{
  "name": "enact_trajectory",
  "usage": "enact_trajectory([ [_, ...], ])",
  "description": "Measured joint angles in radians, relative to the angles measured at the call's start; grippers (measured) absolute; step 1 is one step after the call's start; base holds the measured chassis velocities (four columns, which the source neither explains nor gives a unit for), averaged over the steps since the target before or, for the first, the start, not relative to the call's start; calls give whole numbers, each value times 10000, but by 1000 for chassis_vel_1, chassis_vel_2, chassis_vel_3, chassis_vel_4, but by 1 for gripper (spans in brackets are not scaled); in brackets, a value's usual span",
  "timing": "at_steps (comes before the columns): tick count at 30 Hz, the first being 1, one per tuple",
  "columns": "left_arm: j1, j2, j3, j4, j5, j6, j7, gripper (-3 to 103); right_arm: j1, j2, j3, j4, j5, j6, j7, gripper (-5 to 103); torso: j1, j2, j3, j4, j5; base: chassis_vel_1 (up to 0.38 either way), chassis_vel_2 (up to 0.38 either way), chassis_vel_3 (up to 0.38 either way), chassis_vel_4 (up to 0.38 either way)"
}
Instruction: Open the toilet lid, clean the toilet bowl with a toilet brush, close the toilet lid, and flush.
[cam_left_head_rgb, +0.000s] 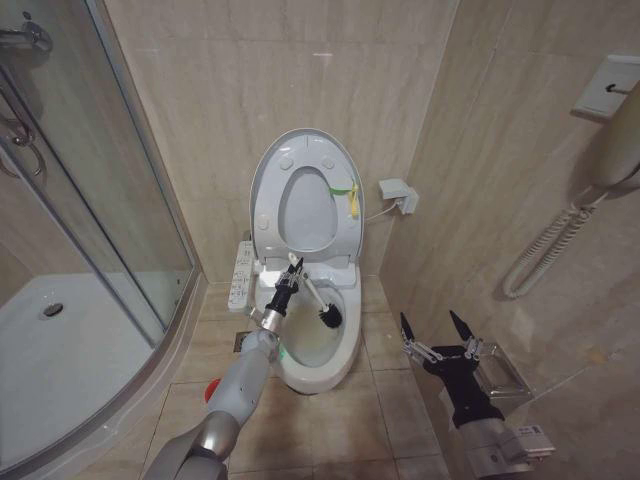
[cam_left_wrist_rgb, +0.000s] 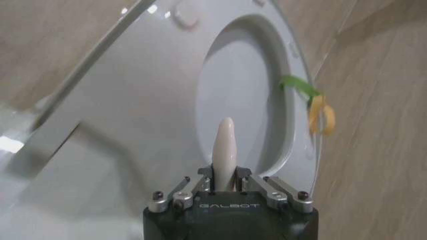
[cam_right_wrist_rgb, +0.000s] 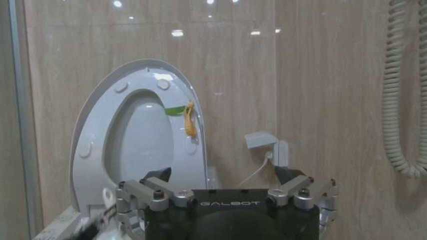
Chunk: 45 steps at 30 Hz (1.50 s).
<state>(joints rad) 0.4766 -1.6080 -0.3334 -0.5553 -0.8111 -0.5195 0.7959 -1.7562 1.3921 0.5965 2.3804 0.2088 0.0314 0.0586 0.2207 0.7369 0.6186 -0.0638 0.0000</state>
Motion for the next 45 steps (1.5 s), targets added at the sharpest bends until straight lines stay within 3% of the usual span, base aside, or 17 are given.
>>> enact_trajectory([
  [13,-65,-4,-20,-191,-89,73,6,21,0,0,0,0,0,0,0,100,0,0,0,-6,1,0,0,0,0],
  [21,367,3,-86,71,60,61,33,21,0,0,0,0,0,0,0,100,0,0,0,6,1,0,0,0,0],
  [30,100,-4,-55,-160,46,57,42,21,0,0,0,0,0,0,0,100,0,0,0,-7,0,0,0,0,0],
  [38,362,2,-111,120,338,23,123,21,0,0,0,0,0,0,0,100,0,-2,0,5,0,0,0,0,0],
  [45,104,-6,-73,-285,102,34,118,21,0,0,0,0,0,0,0,100,0,-2,0,-8,-1,0,0,0,0],
])
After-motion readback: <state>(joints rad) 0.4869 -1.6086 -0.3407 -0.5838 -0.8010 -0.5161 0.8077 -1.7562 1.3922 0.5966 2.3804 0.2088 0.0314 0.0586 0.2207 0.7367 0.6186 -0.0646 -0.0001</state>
